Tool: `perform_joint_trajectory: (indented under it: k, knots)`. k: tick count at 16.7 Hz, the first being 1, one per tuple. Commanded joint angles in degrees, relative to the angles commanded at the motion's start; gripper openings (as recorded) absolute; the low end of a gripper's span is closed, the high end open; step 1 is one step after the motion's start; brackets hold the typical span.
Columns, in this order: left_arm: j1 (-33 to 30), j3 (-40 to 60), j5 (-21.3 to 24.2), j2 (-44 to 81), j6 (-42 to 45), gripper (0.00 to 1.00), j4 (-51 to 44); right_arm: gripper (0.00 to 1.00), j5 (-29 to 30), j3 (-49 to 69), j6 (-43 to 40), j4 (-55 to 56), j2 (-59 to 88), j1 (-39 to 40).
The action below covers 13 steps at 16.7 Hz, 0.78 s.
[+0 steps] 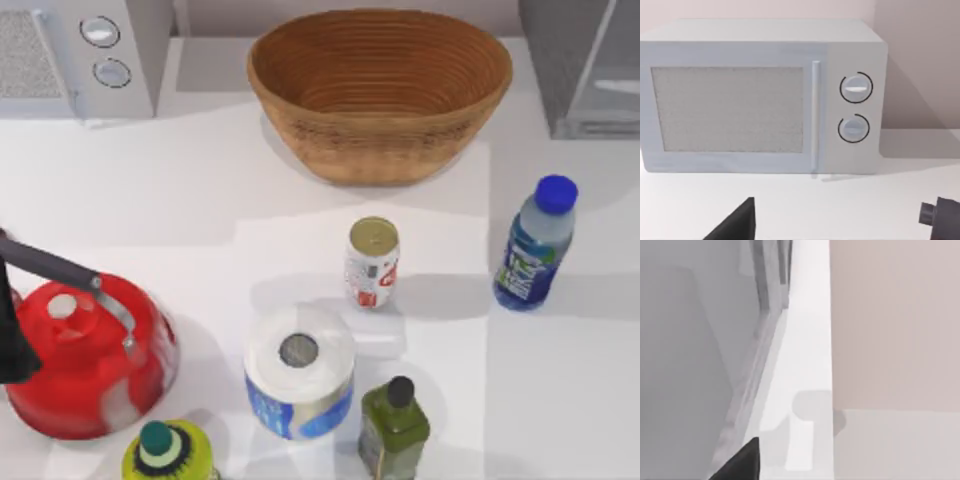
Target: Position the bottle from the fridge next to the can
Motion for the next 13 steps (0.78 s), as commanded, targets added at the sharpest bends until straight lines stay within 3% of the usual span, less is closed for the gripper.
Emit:
perform_joint_trajectory:
  k: [8,13]
  knots:
    - [0.0,0.0,0.0,0.0,0.0,1.0,0.0,1.0,0.9,-0.7,2.0,2.0,-0.5,1.2]
    - [0.0,0.0,0.0,0.0,0.0,1.0,0.0,1.0,10.3,-4.5,10.9,7.0,-2.5,13.2]
